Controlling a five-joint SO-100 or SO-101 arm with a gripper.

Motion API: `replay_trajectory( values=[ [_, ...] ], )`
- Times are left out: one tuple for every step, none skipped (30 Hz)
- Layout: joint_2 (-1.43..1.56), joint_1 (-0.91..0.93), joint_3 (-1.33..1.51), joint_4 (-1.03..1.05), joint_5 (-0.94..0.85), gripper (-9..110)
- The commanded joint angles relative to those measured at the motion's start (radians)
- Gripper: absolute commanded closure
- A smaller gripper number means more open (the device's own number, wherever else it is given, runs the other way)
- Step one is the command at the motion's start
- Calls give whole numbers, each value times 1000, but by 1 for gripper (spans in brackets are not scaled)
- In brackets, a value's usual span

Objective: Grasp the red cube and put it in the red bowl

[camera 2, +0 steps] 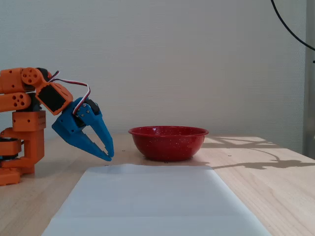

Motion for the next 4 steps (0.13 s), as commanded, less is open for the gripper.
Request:
replay_trajectory(
  values=[
    [11, -9, 15, -5, -11, 101],
    [11, -9, 15, -5, -11, 101],
    [11, -9, 15, -5, -11, 101],
    [11, -9, 15, -5, -11, 101]
  ],
)
